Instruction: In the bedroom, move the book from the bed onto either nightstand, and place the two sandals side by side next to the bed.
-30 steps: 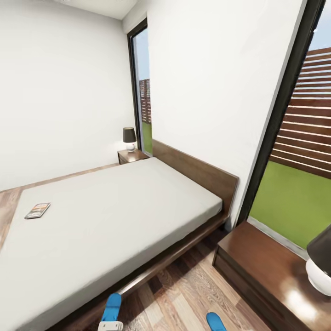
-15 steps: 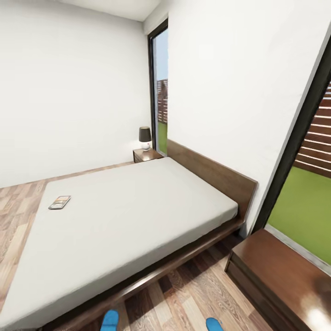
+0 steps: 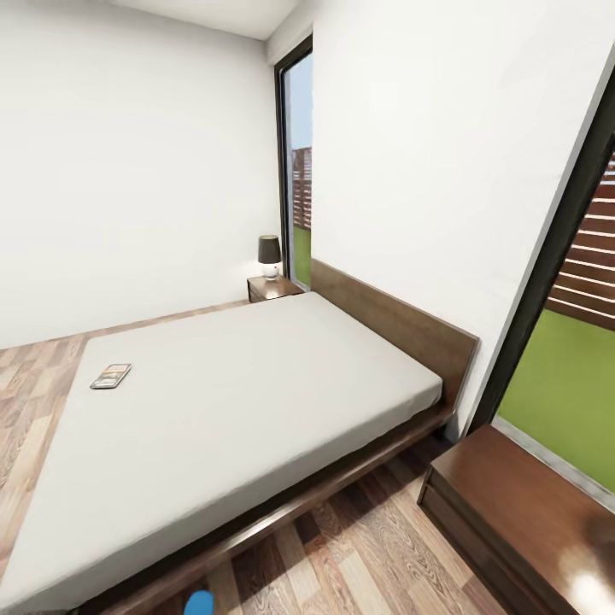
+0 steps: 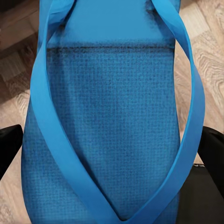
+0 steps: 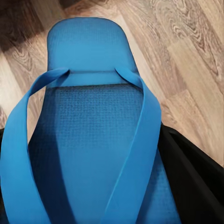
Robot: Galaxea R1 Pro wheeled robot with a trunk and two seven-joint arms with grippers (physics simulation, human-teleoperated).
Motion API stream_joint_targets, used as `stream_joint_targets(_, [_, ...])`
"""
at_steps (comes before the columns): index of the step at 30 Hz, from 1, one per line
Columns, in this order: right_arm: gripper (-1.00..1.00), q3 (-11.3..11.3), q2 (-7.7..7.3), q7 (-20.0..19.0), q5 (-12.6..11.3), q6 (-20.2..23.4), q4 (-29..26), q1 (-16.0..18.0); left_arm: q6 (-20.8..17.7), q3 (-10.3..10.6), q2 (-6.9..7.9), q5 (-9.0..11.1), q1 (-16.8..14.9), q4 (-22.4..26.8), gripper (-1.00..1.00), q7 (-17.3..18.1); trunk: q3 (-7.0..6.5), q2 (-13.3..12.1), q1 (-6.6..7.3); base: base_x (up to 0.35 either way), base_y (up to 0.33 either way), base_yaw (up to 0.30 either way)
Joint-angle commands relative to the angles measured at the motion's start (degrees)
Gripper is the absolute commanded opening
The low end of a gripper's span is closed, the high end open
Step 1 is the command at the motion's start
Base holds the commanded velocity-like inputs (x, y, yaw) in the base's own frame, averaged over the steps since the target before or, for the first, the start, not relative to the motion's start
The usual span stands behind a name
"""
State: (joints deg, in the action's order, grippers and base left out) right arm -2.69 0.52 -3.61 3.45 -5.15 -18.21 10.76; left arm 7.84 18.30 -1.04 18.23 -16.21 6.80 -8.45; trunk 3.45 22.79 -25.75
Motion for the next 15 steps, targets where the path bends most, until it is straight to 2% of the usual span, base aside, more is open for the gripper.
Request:
stream_joint_targets(1, [-1.0,-0.31,0.02,-0.19,0.35,-0.19,0.24,0.05,0.24,0.49,0.01,0.48,-0.05,-0.06,-1.0,-0.25,0.12,0.12,-0.03,0.0,0.0,0.0])
stream_joint_targets(7, [-1.0,-0.5,-0.11,-0.25,0.4,-0.3,2.84,0.05,2.2,0.42,0.04,0.57,0.78,-0.12,-1.0,-0.13,0.12,0.12,-0.03,0.0,0.0,0.0])
stream_joint_targets(15, [-1.0,-0.47,-0.08,-0.26,0.53,-0.35,3.31,0.05,5.47,0.4,0.03,0.78,2.71,-0.19,-1.0,0.16,0.12,0.12,-0.03,0.0,0.0,0.0])
